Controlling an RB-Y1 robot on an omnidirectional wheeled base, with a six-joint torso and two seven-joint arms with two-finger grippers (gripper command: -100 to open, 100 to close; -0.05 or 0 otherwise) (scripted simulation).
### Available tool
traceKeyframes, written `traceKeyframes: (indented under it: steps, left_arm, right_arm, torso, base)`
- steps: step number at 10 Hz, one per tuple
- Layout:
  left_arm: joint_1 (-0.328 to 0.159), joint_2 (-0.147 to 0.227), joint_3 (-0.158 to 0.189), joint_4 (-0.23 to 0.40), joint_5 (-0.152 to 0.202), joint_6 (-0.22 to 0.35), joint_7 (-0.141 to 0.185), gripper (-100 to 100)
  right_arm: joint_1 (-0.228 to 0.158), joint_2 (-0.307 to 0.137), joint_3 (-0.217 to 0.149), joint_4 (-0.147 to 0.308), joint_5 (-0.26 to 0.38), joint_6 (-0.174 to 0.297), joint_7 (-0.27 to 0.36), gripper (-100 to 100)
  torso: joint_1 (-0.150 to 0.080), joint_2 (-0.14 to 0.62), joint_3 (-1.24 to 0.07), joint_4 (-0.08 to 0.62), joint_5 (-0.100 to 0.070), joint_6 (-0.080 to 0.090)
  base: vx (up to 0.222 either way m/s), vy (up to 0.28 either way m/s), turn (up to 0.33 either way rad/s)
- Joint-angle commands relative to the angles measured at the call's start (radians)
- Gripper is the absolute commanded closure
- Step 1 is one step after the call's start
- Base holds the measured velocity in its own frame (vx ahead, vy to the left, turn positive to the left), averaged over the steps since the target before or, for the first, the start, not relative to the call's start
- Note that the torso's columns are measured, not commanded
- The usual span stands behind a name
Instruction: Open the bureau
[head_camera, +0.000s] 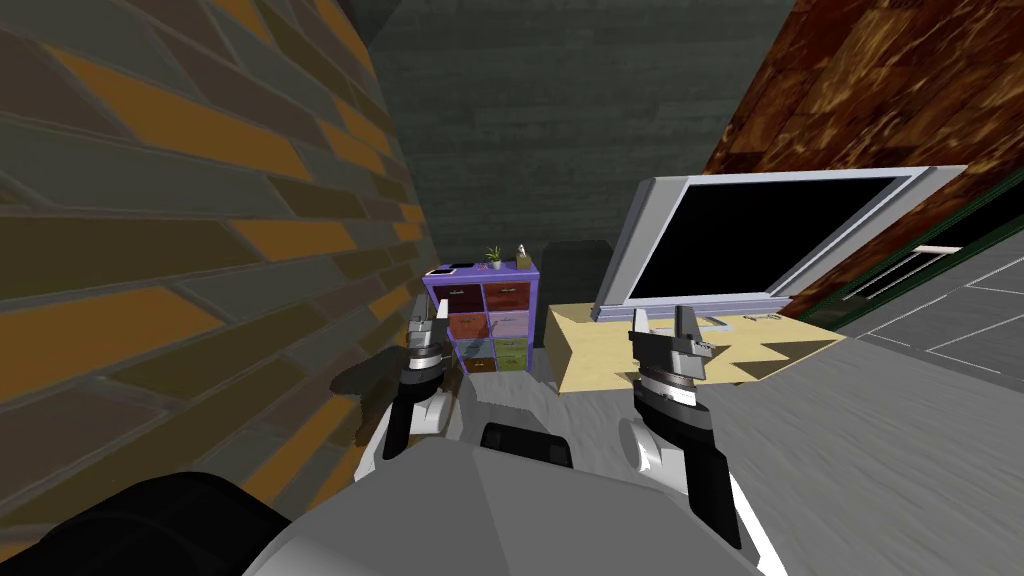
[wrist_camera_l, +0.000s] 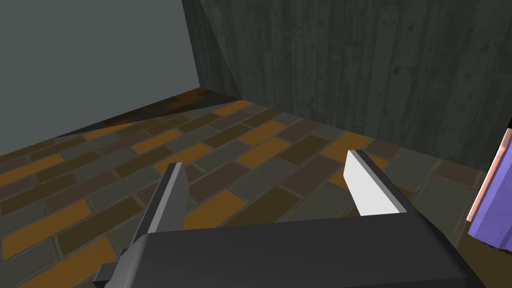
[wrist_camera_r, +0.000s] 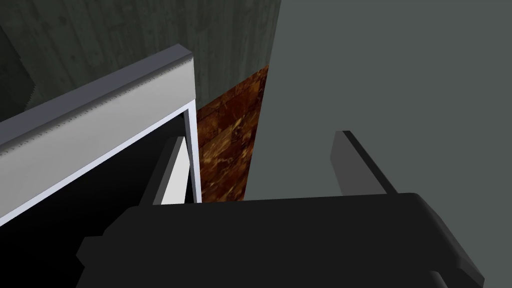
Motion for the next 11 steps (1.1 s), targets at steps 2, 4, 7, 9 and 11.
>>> traceKeyframes:
  steps: [2,4,7,9,11]
  left_arm:
    - [0.000,0.000,0.000,0.000,0.000,0.000,0.000,0]
    - [0.000,0.000,0.000,0.000,0.000,0.000,0.000,0]
    - [-0.009,0.078,0.002,0.036,0.002,-0.002,0.000,-100]
    - [-0.019,0.113,0.005,0.073,0.004,-0.003,-0.001,-100]
    - [-0.031,0.136,0.007,0.120,0.007,-0.005,-0.001,-100]
  right_arm:
    - [0.000,0.000,0.000,0.000,0.000,0.000,0.000,0]
    - [0.000,0.000,0.000,0.000,0.000,0.000,0.000,0]
    - [0.000,0.000,0.000,0.000,0.000,0.000,0.000,0]
    - [0.000,0.000,0.000,0.000,0.000,0.000,0.000,0]
    - [0.000,0.000,0.000,0.000,0.000,0.000,0.000,0]
  torso:
    - [0.000,0.148,-0.295,0.148,0.000,0.000]
    - [0.000,0.296,-0.590,0.295,0.000,0.000]
    - [0.000,0.411,-0.827,0.412,0.000,0.000]
    - [0.000,0.414,-0.832,0.415,0.000,0.000]
    - [-0.001,0.415,-0.832,0.416,0.000,0.000]
  base:
    - [0.000,0.000,0.000]
    - [0.000,0.000,0.000]
    - [0.024,-0.015,0.000]
    - [0.047,-0.021,0.000]
    - [0.064,-0.035,0.000]
